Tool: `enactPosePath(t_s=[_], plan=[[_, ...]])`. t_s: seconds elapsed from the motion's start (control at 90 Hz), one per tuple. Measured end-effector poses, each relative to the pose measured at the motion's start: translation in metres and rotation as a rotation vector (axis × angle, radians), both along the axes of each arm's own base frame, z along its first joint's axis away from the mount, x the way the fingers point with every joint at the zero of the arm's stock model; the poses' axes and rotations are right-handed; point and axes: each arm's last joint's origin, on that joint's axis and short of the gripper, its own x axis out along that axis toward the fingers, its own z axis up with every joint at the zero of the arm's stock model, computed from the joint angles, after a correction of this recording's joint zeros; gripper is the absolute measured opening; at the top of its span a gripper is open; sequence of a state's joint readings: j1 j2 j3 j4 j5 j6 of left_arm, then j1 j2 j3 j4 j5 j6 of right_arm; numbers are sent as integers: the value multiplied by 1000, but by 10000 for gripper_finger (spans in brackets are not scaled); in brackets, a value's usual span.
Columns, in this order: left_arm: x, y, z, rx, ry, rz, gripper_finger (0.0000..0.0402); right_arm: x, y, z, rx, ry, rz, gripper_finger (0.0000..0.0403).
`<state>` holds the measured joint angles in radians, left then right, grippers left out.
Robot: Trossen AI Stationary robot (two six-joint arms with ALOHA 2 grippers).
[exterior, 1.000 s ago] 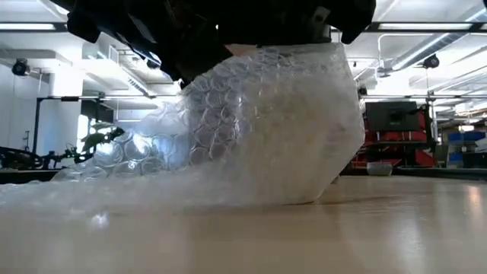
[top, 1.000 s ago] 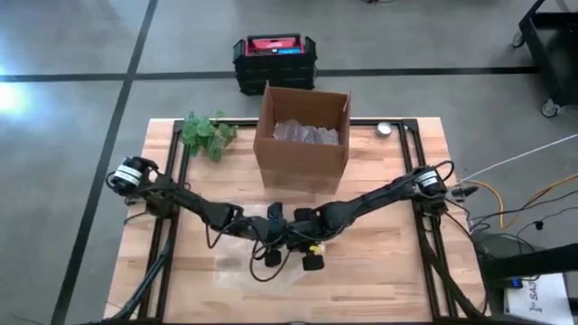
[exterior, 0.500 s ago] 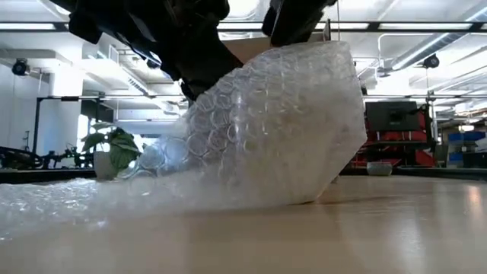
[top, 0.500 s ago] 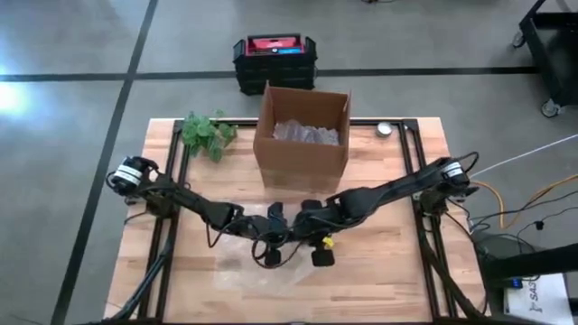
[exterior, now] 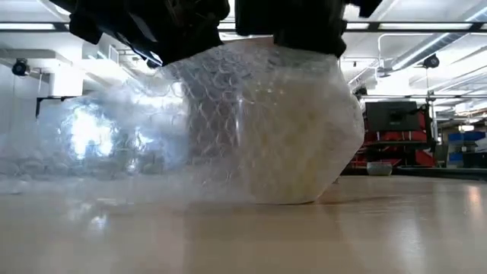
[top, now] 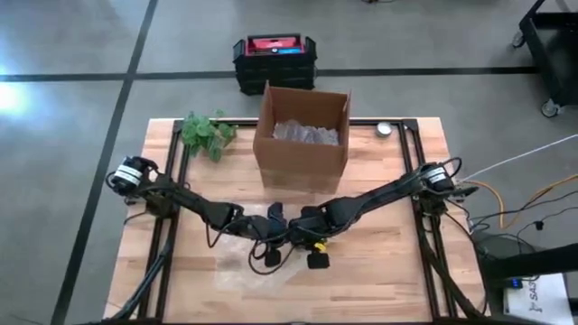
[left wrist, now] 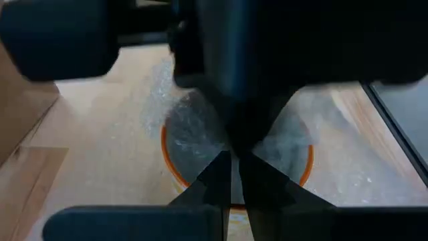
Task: Wrap mug
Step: Wrap the yellow cup in bubble wrap
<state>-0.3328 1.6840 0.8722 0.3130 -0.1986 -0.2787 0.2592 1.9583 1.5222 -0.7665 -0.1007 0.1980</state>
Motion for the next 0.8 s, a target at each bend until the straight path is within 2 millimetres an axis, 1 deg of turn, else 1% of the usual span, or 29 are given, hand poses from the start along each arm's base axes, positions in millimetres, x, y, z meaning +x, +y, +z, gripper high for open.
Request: enactPosePath(t_s=[0.233,0.344,0.511,0.633,0.689,0.8], plan=[[0,0,0,0,-1,0,21,9,1,-24,-5,14,24,2],[0,0,0,-2,0,-3,21,9,1,-25,-7,14,31,2],[0,0,0,-5,0,-7,21,4,-1,4,0,-14,12,2],[0,0,0,-4,1,-7,21,-5,-2,39,15,-88,10,2],[0,0,0,-4,1,-7,21,-12,-4,55,19,-101,10,2],[0,0,0,-4,1,-7,21,-23,-7,70,22,-86,-15,2]])
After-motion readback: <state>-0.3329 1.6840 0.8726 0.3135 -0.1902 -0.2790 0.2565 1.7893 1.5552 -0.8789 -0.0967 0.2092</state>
